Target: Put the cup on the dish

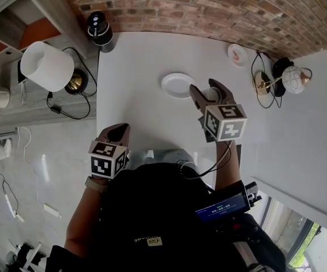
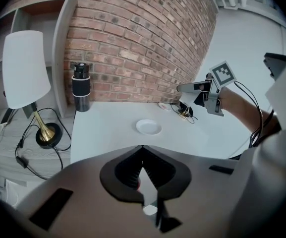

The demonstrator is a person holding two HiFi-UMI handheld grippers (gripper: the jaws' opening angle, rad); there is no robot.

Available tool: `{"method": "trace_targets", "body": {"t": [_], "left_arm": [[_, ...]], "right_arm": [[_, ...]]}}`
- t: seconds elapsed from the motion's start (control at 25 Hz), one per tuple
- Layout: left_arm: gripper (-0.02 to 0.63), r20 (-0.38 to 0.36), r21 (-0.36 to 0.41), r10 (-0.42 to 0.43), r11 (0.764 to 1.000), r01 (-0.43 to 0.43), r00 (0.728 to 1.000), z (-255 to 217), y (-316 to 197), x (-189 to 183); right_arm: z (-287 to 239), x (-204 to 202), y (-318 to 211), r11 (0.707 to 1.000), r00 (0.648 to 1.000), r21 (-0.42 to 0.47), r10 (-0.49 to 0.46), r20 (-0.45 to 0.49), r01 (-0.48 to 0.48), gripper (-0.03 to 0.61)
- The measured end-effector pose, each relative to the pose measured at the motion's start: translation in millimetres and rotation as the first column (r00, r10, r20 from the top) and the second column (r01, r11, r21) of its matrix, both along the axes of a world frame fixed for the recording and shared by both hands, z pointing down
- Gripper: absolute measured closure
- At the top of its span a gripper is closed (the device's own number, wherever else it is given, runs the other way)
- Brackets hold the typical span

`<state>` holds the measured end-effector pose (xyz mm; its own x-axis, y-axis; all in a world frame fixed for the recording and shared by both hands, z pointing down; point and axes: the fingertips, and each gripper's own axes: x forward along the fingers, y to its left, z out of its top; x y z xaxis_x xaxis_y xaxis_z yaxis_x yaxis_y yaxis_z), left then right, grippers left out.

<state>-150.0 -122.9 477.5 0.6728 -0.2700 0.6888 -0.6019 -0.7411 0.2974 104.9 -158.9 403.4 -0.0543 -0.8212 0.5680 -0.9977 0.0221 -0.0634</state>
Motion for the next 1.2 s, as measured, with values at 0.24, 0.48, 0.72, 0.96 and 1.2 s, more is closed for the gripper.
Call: {"method": "trace_targets", "body": {"t": [0.24,0.48,0.72,0.96,1.2], "left_arm": [[0.609,0.048,0.022,-0.091,0.996,0.090,0.995,-1,-2,1],[0.609,0.055,0.020,-0.187,0.982,0.186,0.981,-7,-4,11],[0.609,0.082,0.026,-0.257,0.966,0.256,0.963,-10,-1,14],[0.609,0.110,0.009,-0.302,0.953,0.303,0.947,-5,3,13],[0.609,0.144,-0.002,-0.334,0.941,0.338,0.931,1,2,6]], "right_arm": [[33,20,-24,0.999,0.999,-0.024,-0.040,0.007,0.040,0.301],[75,31,-46,0.991,0.991,-0.036,-0.132,0.017,0.133,0.302],[113,27,-60,0.973,0.976,-0.086,-0.213,0.034,0.216,0.304],[146,21,-73,0.954,0.961,-0.119,-0.275,0.023,0.276,0.305],[177,16,-87,0.938,0.945,-0.125,-0.326,0.004,0.324,0.305]]}}
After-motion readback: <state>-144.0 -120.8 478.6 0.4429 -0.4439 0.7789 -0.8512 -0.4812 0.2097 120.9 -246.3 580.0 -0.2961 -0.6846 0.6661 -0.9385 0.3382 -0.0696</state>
